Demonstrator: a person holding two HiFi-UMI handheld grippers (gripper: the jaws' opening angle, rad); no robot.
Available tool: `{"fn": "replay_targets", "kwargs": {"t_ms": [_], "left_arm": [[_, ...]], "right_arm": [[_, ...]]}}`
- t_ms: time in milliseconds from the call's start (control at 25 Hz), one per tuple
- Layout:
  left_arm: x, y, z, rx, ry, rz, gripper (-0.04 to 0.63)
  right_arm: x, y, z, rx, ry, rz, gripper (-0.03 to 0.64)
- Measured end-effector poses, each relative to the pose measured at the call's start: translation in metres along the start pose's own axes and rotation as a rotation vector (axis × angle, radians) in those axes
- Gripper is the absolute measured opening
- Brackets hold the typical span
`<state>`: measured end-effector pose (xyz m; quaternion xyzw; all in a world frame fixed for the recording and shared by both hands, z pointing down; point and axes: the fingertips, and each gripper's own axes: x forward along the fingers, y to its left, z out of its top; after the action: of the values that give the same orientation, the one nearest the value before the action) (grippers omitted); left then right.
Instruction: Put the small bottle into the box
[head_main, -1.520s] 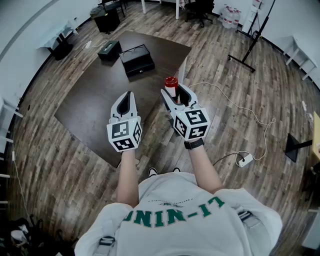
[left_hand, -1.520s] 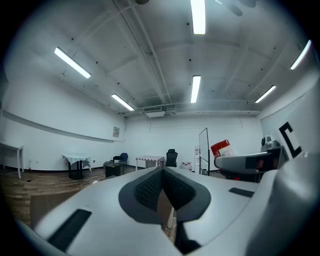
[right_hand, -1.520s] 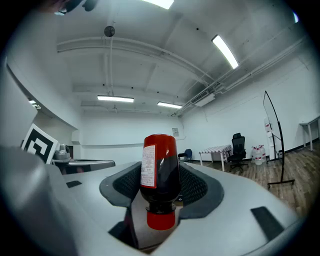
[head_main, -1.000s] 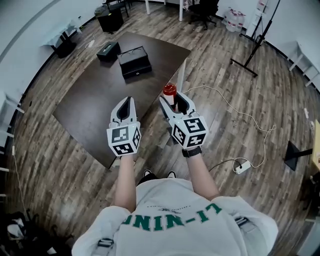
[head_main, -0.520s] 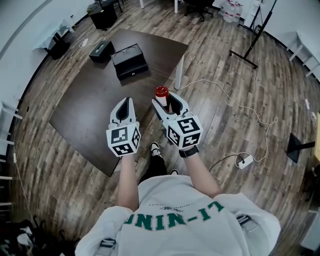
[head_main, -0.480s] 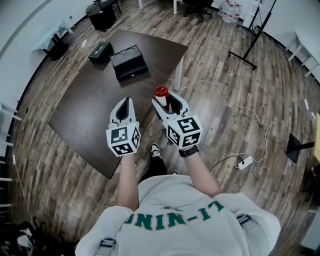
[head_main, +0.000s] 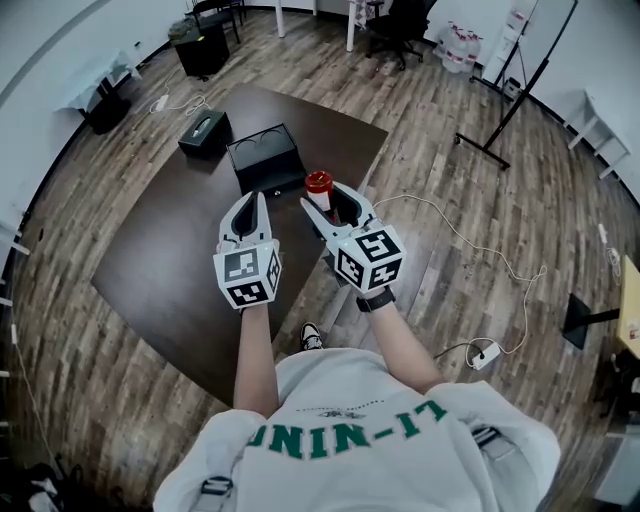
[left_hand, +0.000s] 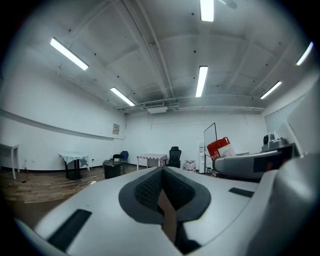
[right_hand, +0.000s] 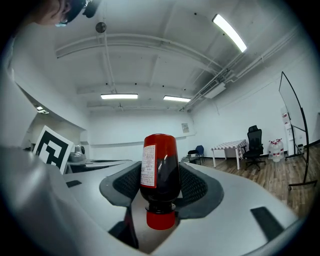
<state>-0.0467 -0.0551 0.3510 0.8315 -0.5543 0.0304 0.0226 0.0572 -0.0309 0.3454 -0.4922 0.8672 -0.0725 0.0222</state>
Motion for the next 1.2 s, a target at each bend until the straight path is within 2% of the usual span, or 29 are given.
{"fn": "replay_targets", "kwargs": {"t_ms": [280,600,800,960,1200], "left_arm": [[0.043,0.053,-0.010,-0.046,0.022,-0.010,0.012],[0.093,0.078,-0.032,-0.083,0.063,-0.005,0.012],[0.127,0.096,-0.038,-0.120,0.062,0.027,0.012],[0.154,0.107,-0.045,-0.110,0.086,0.049,0.012],[0.188,0.132,-0.060,-0.133,0.109,0.089,0.012]], "right_arm": [[0.074,-0.007,-0.019,-0.005,0.079,0.004,0.232],[0.125,-0.038,-0.039,0.000,0.154,0.018,0.232],[0.167,-0.061,-0.055,0.002,0.197,0.070,0.232],[0.197,-0.082,-0.069,-0.001,0.252,0.103,0.232],[0.240,-0.107,-0.081,-0.073,0.376,0.203,0.232]]}}
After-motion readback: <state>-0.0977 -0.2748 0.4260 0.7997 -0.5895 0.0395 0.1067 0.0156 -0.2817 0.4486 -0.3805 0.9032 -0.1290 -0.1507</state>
